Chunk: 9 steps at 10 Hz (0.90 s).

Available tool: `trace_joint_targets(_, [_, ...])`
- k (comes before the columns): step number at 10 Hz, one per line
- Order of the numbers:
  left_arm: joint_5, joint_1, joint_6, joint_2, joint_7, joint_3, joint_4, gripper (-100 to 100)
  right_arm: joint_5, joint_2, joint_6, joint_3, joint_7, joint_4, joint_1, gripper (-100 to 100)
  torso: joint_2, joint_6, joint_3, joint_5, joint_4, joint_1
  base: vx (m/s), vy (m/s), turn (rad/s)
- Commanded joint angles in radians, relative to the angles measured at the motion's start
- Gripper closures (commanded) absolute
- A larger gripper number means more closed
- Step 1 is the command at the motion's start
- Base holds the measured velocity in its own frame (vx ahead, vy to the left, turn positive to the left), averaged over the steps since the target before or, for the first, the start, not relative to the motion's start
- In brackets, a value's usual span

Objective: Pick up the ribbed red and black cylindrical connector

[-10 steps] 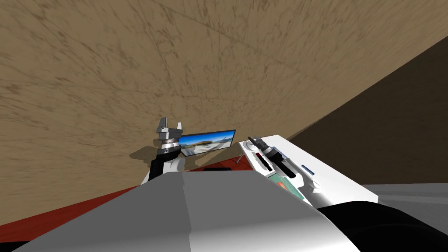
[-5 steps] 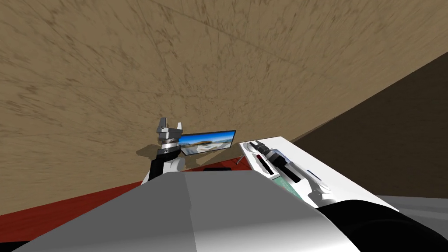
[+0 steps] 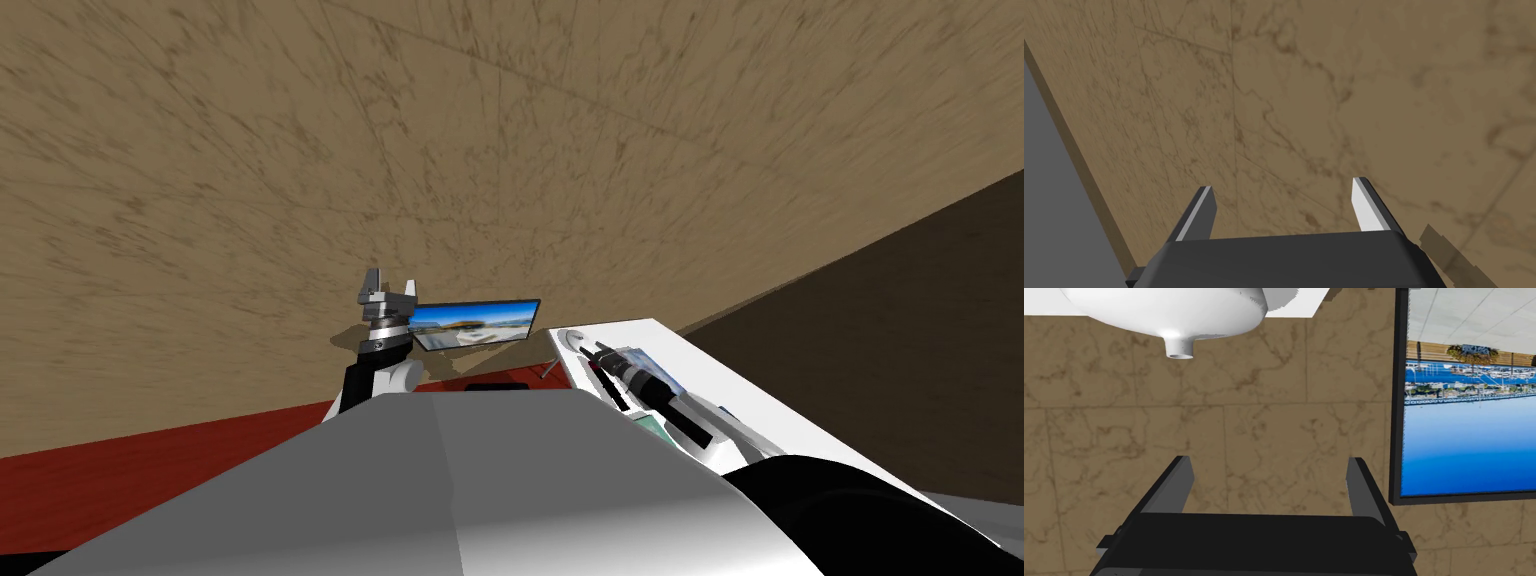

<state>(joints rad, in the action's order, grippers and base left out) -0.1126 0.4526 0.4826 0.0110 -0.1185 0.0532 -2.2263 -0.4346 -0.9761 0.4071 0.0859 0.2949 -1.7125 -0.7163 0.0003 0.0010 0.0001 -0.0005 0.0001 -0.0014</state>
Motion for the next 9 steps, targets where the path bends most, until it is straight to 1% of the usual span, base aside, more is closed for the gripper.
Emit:
trace_joint_targets(1, [0.0,0.0,0.0,0.0,0.0,0.0,0.0,0,-0.015,-0.015,-0.03,-0.027,0.022,0.027,-0.025,-100,0.0,0.0,0.0,0.0,0.0,0.0,-0.004,-0.03,0.06])
trace_joint_targets(2, [0.0,0.0,0.0,0.0,0.0,0.0,0.0,0,-0.015,-0.015,-0.03,-0.027,0.022,0.027,-0.025,-100,0.0,0.0,0.0,0.0,0.0,0.001,-0.003,-0.021,0.041])
trace_joint_targets(6, [0.0,0.0,0.0,0.0,0.0,0.0,0.0,0,-0.049,-0.08,-0.088,-0.079,0.076,0.102,-0.121,-100,0.0,0.0,0.0,0.0,0.0,0.0,-0.001,-0.03,0.098])
trace_joint_targets(9, [0.0,0.0,0.0,0.0,0.0,0.0,0.0,0,-0.07,-0.109,-0.114,-0.114,0.103,0.14,-0.17,-100,0.0,0.0,0.0,0.001,0.0,0.002,0.0,-0.015,0.074])
